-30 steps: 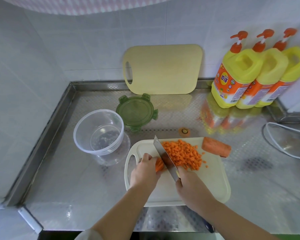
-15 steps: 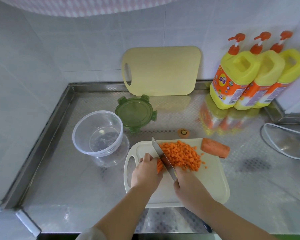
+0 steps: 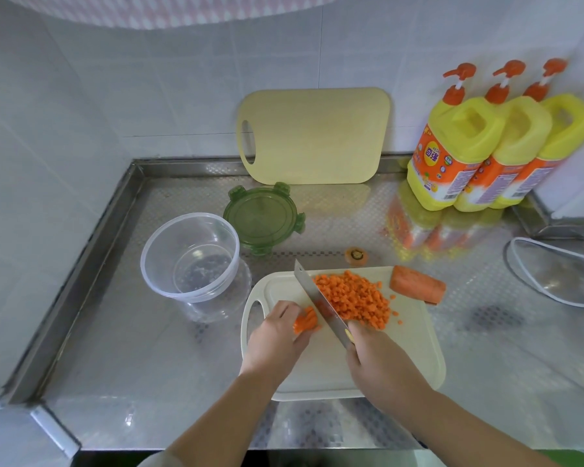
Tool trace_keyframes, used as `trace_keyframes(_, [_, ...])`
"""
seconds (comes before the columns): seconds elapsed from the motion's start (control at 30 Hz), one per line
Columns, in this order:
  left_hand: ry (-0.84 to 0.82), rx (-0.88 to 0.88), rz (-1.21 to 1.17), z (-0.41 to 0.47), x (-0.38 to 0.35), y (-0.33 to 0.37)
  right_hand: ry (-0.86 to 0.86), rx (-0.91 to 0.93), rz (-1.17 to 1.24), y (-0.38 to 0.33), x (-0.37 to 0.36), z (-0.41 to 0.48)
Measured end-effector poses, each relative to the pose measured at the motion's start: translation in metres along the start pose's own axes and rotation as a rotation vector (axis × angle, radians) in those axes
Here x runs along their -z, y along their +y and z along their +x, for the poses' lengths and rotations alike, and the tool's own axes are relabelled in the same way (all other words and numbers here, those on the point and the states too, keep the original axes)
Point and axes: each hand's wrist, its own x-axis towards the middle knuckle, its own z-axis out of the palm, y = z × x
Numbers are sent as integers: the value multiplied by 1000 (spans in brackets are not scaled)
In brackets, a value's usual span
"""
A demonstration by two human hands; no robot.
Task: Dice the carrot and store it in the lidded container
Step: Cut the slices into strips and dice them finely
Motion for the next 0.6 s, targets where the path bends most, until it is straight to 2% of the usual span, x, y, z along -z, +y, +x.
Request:
trace_keyframes(0.23, [-5, -45, 98, 4, -5, -2, -21, 16, -38, -13, -9, -7])
trace_keyframes(0.6, [-17, -47, 132, 3, -6, 0, -87, -66, -148, -22, -18, -1])
